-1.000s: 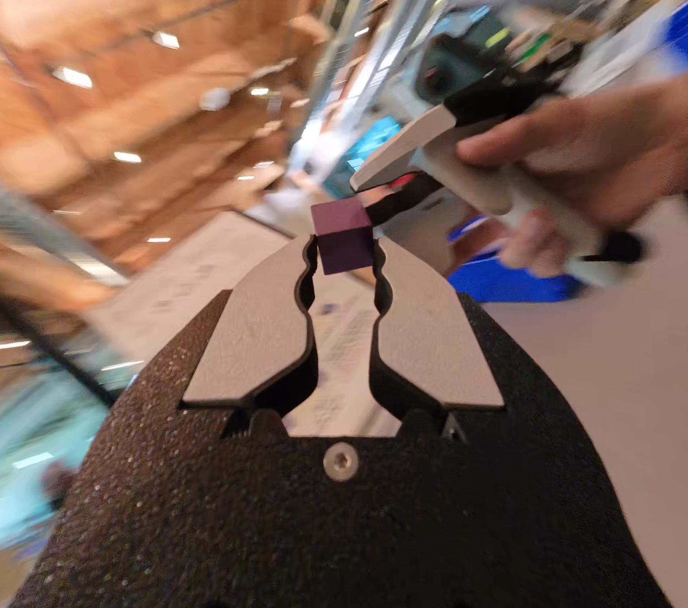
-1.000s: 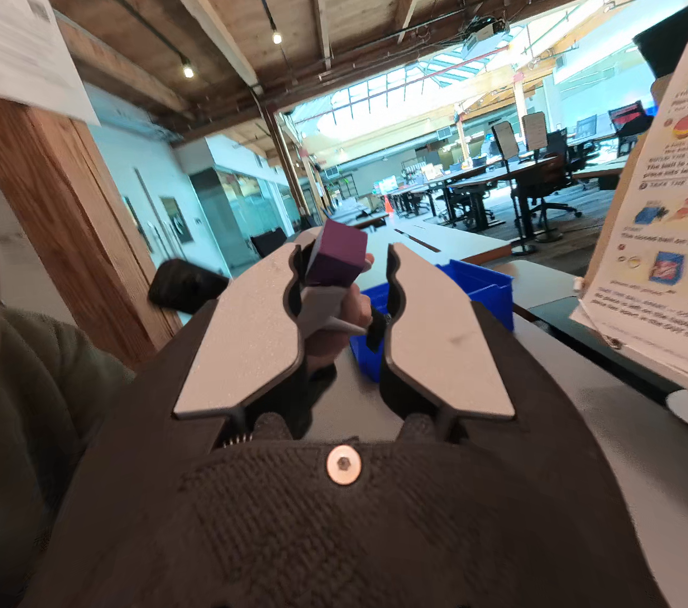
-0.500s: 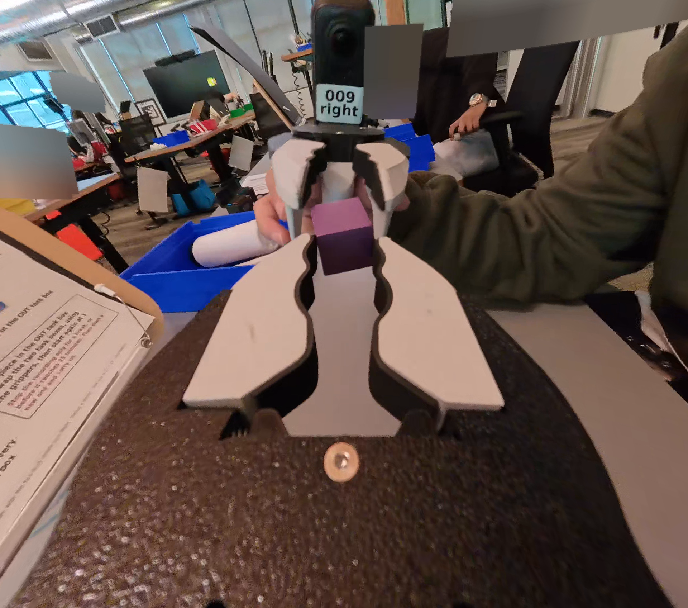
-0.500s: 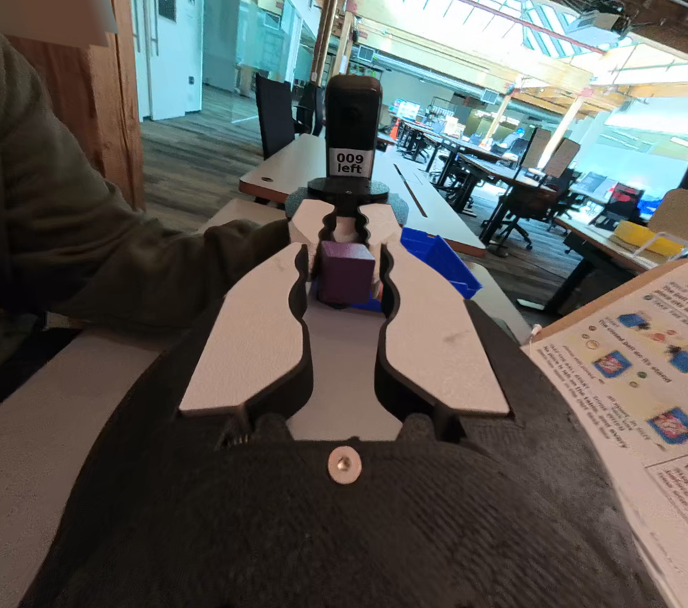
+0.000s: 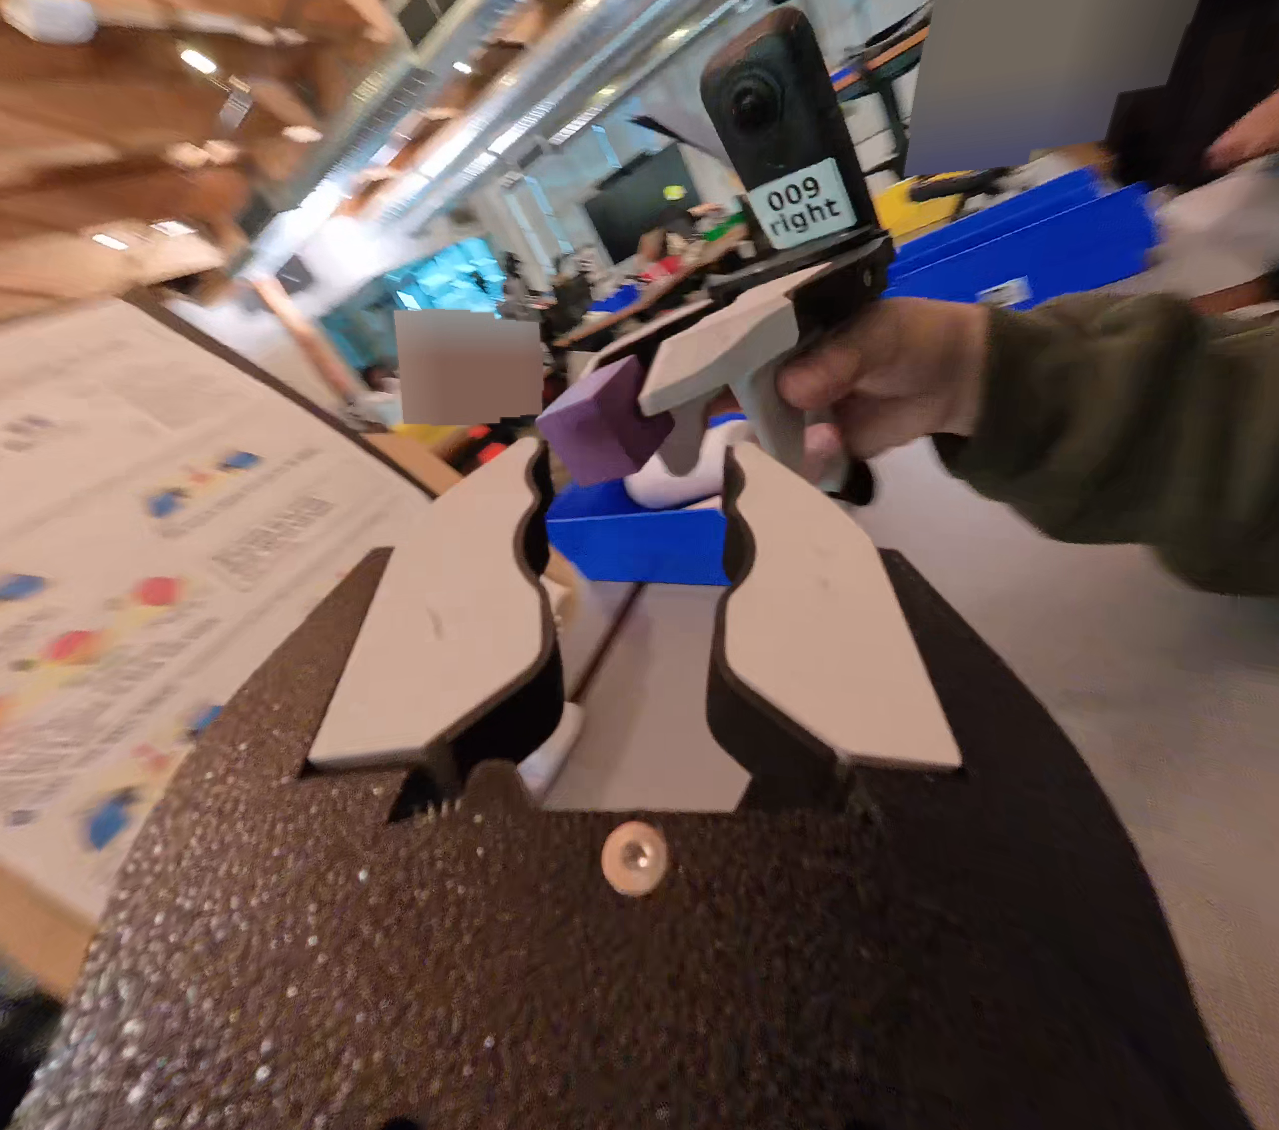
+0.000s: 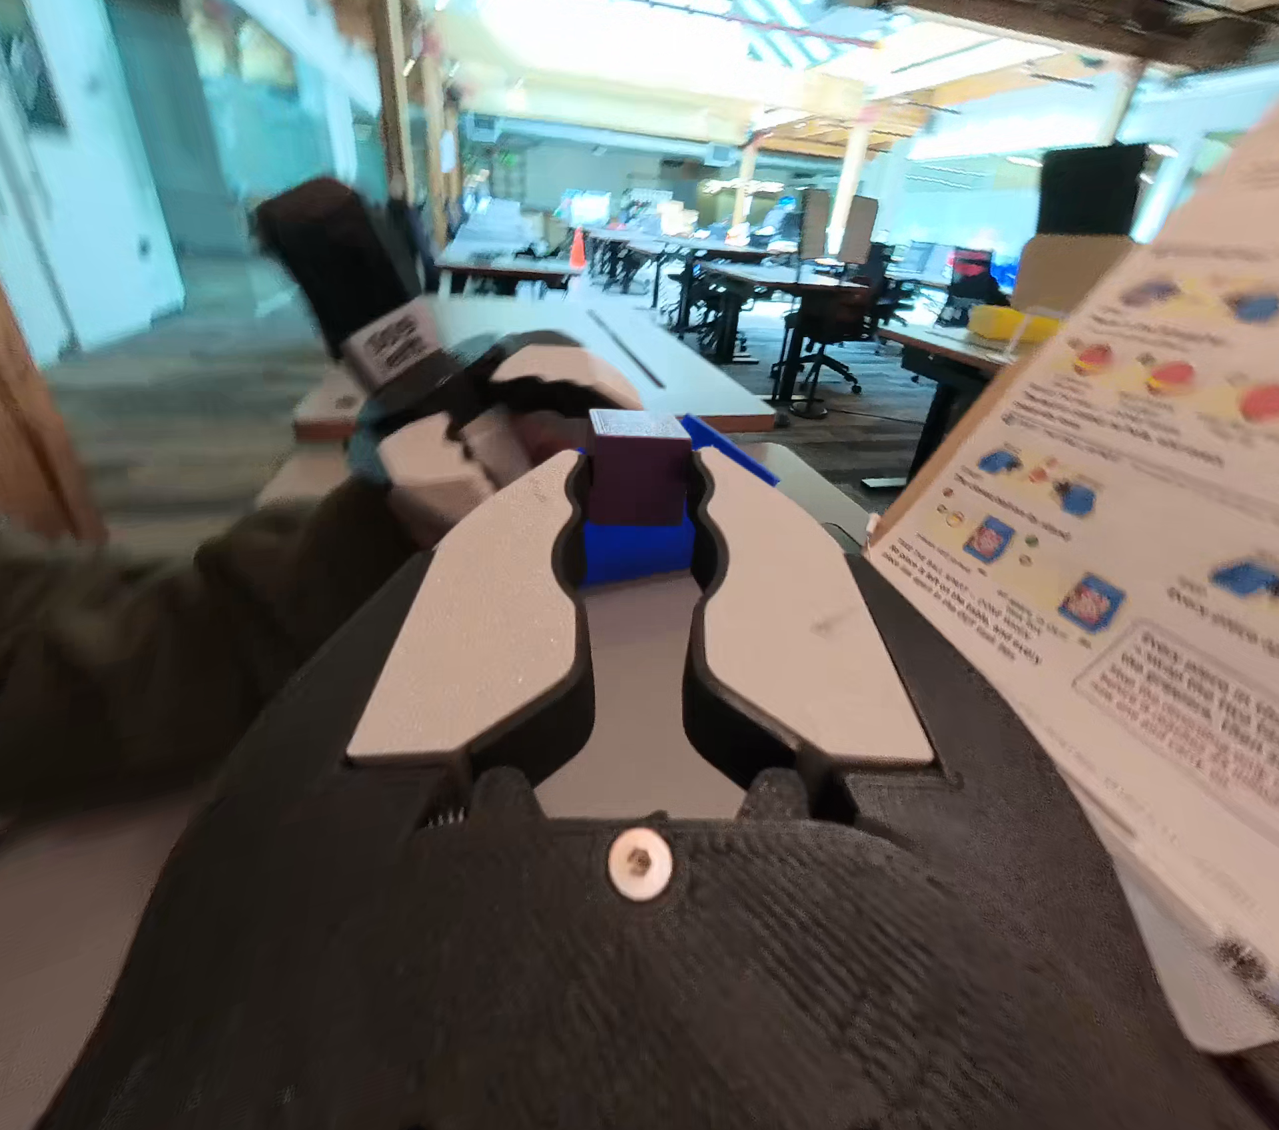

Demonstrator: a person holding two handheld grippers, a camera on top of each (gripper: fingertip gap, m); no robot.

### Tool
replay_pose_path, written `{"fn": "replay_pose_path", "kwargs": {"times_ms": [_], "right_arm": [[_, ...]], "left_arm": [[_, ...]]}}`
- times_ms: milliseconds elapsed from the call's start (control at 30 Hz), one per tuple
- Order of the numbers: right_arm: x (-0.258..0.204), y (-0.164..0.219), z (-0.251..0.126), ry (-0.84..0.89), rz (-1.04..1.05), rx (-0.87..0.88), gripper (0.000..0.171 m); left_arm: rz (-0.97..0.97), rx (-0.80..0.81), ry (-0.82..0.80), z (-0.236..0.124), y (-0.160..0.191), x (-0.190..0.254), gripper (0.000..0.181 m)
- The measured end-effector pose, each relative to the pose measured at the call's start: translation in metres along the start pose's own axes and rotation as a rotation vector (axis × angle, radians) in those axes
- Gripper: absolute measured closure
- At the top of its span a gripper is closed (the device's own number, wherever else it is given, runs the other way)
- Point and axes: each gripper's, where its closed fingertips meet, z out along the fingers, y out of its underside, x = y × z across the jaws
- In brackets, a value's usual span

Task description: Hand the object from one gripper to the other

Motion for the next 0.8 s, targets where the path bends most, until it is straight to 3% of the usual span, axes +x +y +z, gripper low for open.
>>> {"fn": "replay_pose_path", "kwargs": {"times_ms": [33,167,267,400,500,600,700,800], "right_arm": [[0.008,-0.001,-0.001,0.031,0.069,0.029,0.144],[0.020,-0.004,-0.002,0.073,0.180,0.089,0.144],[0.011,-0.007,-0.002,0.020,0.181,0.090,0.144],[0.005,-0.010,0.000,-0.013,0.222,0.104,0.144],[0.000,-0.024,0.001,-0.071,0.331,0.236,0.144],[0.002,-0.030,0.003,-0.098,0.441,0.329,0.144],[0.000,-0.032,0.007,-0.142,0.531,0.386,0.144],[-0.003,-0.032,0.010,-0.159,0.548,0.391,0.144]], "left_arm": [[0.077,-0.004,-0.062,0.003,-0.001,-0.004,0.131],[0.441,-0.019,-0.284,0.013,-0.004,-0.010,0.127],[0.561,-0.066,-0.357,0.018,0.004,-0.013,0.119],[0.553,0.017,-0.480,0.015,-0.010,-0.018,0.119],[0.554,0.050,-0.559,0.014,-0.015,-0.020,0.120],[0.560,0.071,-0.619,0.014,-0.020,-0.019,0.133],[0.550,0.078,-0.645,0.015,-0.021,-0.016,0.135],[0.547,0.078,-0.743,0.005,-0.026,-0.025,0.154]]}}
